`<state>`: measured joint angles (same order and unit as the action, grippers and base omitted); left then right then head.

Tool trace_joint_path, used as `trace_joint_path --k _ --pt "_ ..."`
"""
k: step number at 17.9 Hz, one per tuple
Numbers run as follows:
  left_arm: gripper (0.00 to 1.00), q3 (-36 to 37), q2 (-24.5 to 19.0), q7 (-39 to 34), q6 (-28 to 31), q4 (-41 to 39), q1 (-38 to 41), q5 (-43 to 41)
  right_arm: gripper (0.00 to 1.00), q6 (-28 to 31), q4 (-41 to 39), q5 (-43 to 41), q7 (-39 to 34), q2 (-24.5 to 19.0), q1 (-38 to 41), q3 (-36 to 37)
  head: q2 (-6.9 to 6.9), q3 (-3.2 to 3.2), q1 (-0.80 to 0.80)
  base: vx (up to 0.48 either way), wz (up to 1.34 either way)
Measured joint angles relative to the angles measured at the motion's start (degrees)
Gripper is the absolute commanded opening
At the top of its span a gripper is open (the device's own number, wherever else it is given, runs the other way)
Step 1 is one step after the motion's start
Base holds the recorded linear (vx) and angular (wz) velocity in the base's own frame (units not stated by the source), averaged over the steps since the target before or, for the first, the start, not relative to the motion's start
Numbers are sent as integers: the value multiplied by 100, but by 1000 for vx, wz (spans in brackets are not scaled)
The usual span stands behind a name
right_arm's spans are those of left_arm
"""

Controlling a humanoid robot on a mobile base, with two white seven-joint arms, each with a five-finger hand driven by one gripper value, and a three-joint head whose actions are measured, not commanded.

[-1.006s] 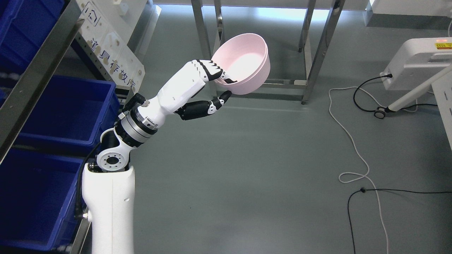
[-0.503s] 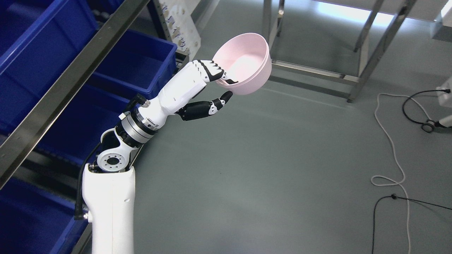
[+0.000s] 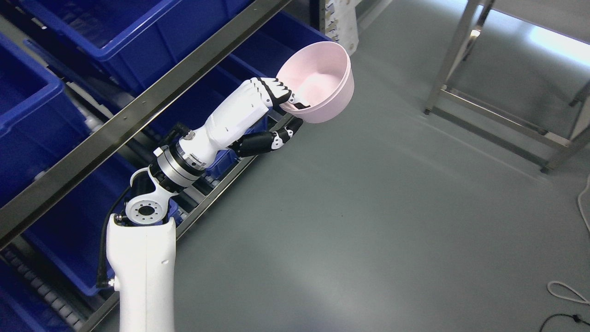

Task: Stack pink IKEA bowls on left shelf middle
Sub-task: 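Carry the stacked bowls toward the blue bin shelf while turning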

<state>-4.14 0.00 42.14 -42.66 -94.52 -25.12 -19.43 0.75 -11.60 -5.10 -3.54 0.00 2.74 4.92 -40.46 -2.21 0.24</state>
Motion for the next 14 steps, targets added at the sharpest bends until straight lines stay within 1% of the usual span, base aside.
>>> trace_joint_path --k 14 --pt "7 -1 0 -4 17 -33 1 0 100 0 0 0 0 0 -1 0 0 0 0 45 451"
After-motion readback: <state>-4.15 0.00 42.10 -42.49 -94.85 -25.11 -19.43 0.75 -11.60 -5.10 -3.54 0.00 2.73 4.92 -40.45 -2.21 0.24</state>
